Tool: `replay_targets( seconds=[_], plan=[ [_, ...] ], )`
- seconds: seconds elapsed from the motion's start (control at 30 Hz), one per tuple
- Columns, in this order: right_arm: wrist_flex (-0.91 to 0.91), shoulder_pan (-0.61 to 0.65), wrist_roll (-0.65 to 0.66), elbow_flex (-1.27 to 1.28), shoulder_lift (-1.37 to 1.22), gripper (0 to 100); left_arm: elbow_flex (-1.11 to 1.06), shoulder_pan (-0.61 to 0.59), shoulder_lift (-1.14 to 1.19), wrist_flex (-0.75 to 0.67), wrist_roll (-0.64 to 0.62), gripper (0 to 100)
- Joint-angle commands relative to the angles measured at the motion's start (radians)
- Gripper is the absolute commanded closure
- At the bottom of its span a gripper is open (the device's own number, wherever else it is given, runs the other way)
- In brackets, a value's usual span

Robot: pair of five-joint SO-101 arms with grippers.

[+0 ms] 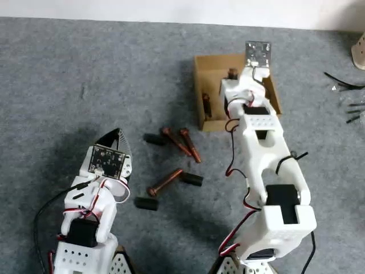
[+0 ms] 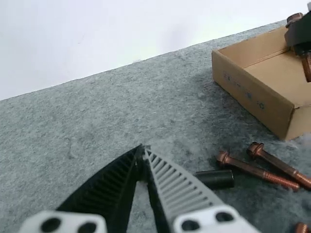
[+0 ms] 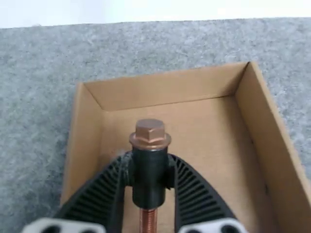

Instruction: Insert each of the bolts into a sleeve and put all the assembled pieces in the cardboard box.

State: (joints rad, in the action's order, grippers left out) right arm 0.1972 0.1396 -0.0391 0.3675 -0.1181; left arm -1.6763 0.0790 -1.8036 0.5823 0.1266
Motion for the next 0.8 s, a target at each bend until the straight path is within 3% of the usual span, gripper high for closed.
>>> replay_targets(
  seconds=[0.0, 0.2, 0.53, 0.77],
  plan=[
    [0.005, -0.012, -0.003, -0.021, 0.016, 93.8, -0.019, 0.019, -0.005, -0.02, 0.006, 99],
    [0.036, 0.005, -0.003, -0.021, 0.016, 74.6, -0.019, 0.019, -0.004, -0.02, 0.006, 99],
    [0.082, 0.041, -0.003, 0.085, 0.122, 73.7, -0.019, 0.013, -0.01, -0.02, 0.008, 99],
    [0.197, 0.211, -0.002, 0.331, 0.461, 73.7, -0.019, 0.013, -0.01, -0.02, 0.008, 99]
  ],
)
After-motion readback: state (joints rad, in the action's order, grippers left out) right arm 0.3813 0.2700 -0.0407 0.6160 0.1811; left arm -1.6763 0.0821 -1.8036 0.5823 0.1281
